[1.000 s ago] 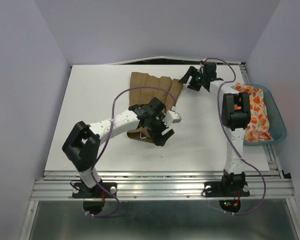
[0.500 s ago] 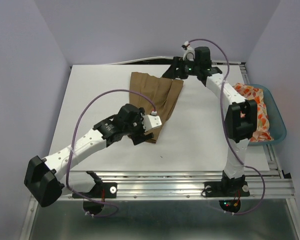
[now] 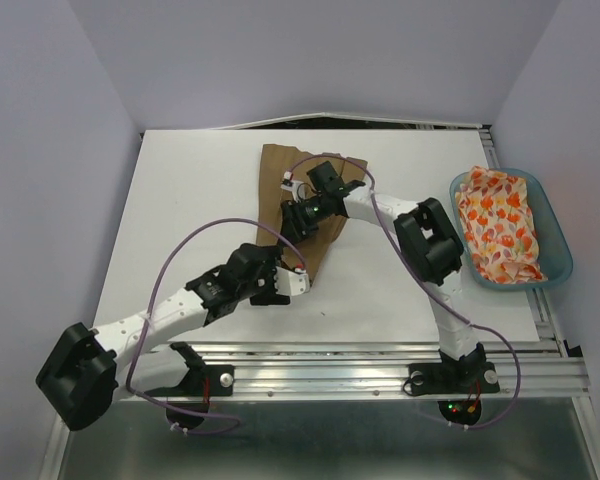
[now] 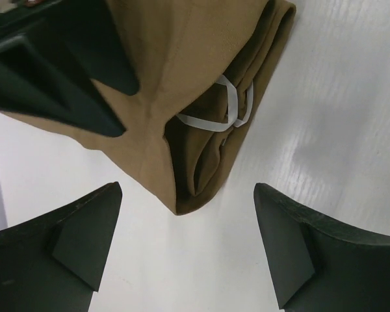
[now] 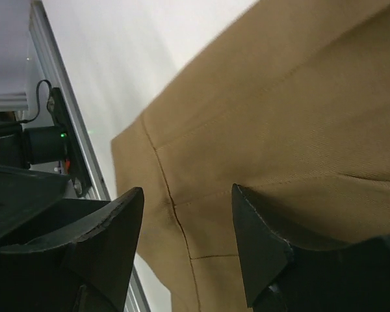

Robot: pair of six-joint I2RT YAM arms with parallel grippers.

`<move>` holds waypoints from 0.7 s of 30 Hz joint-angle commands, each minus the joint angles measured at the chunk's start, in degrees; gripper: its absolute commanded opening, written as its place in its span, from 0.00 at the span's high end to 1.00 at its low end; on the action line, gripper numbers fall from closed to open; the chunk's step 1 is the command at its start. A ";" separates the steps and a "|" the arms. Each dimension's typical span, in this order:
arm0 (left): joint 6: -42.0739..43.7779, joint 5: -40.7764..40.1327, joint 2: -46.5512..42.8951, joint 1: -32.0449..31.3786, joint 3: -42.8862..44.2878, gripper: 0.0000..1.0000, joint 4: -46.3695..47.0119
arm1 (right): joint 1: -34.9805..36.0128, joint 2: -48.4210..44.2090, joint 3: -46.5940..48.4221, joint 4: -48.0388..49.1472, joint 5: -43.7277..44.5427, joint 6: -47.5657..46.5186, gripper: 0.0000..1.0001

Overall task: Fold and stack the skirts
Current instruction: Fold the skirt

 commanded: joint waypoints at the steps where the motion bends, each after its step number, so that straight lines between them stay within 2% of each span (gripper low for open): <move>1: 4.67 -0.62 -5.50 0.00 -4.78 0.04 8.47 | -1.43 2.31 -1.86 0.09 0.62 -1.79 0.39; 5: 7.47 1.22 -9.11 0.00 -7.87 0.03 8.74 | -1.43 5.04 -3.27 0.09 0.80 -2.14 0.43; 10: 9.76 3.69 -8.15 0.00 -10.15 0.03 10.93 | -1.43 6.01 -4.24 0.09 -0.78 -2.58 0.48; 17: 9.85 2.28 0.64 0.70 -8.49 0.03 15.33 | -1.43 6.36 -5.47 -1.75 -0.87 -4.95 0.57; 21: 12.13 2.19 5.81 1.58 -7.78 0.03 14.37 | -1.43 6.98 -5.38 -2.46 -1.22 -5.40 0.61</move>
